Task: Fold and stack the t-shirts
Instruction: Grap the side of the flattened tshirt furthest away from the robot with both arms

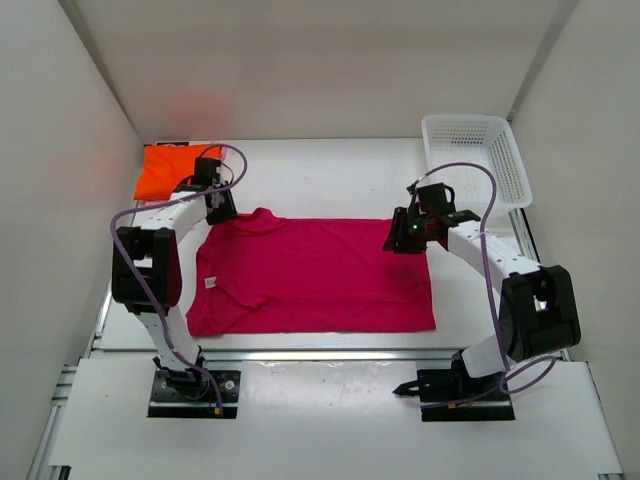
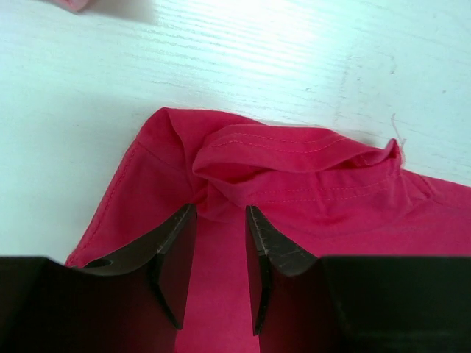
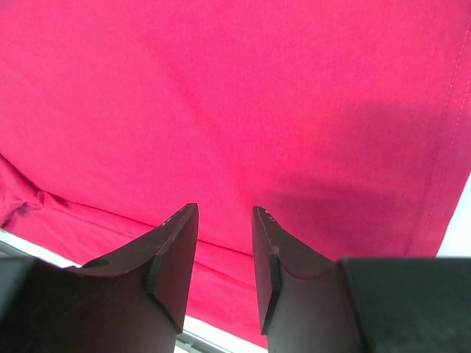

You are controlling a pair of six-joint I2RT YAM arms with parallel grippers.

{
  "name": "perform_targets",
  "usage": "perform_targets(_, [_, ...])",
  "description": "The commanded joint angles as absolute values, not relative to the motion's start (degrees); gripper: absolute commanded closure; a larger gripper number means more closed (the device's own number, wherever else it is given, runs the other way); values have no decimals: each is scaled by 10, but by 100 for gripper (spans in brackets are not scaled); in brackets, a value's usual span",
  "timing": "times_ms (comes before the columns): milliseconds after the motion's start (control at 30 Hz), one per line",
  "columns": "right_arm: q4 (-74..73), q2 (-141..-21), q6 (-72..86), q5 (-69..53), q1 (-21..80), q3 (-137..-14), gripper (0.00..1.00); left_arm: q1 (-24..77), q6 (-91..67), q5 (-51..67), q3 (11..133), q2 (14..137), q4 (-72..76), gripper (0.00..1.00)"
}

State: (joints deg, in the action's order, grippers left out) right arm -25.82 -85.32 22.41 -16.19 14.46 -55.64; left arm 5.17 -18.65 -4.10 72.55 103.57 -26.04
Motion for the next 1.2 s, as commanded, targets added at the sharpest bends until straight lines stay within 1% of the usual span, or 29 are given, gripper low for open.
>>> perform_targets(0, [-231, -853, 218, -171, 139, -568, 66, 51, -180, -51, 733, 1045, -254, 56])
perform_targets(100, [-222, -854, 218, -171, 134, -562, 66, 49, -182, -51, 738, 1056, -255, 56])
perform_targets(233, [-207, -856, 230, -182, 132, -551, 67, 53, -186, -45, 738, 1069, -246, 61])
perform_targets(333, [-215, -862, 225, -174, 136, -555, 66, 60, -186, -48, 736, 1076, -245, 62])
perform_targets(400, [-217, -867, 226, -155, 138, -560, 66, 59, -190, -42, 737, 1078, -235, 66])
perform_targets(467, [-220, -874, 230, -132, 141, -565, 65, 62, -195, -40, 726, 1077, -218, 76])
perform_targets(500, [-213, -880, 230, -119, 147, -567, 63, 63, -199, -32, 722, 1077, -216, 84])
perform_targets(533, [-211, -882, 237, -108, 149, -567, 62, 64, -200, -33, 716, 1076, -207, 91])
perform_targets(567, [-206, -889, 241, -83, 157, -576, 61, 65, -200, -33, 715, 1073, -204, 100])
perform_targets(633, [-185, -889, 269, -30, 172, -571, 61, 66, -203, -39, 710, 1069, -207, 100])
perform_targets(733, [-104, -882, 317, 77, 192, -549, 58, 69, -201, -43, 704, 1056, -209, 100])
perform_targets(833, [-69, -894, 357, 139, 193, -537, 58, 69, -201, -36, 708, 1043, -214, 100])
perform_targets(1000, [-76, -945, 378, 223, 188, -584, 55, 77, -207, -19, 689, 1011, -205, 100])
perform_targets(1067, [-88, -966, 381, 238, 181, -602, 52, 85, -210, -11, 680, 1002, -196, 100])
perform_targets(1167, [-88, -993, 380, 257, 164, -616, 51, 85, -214, -4, 671, 1000, -191, 100])
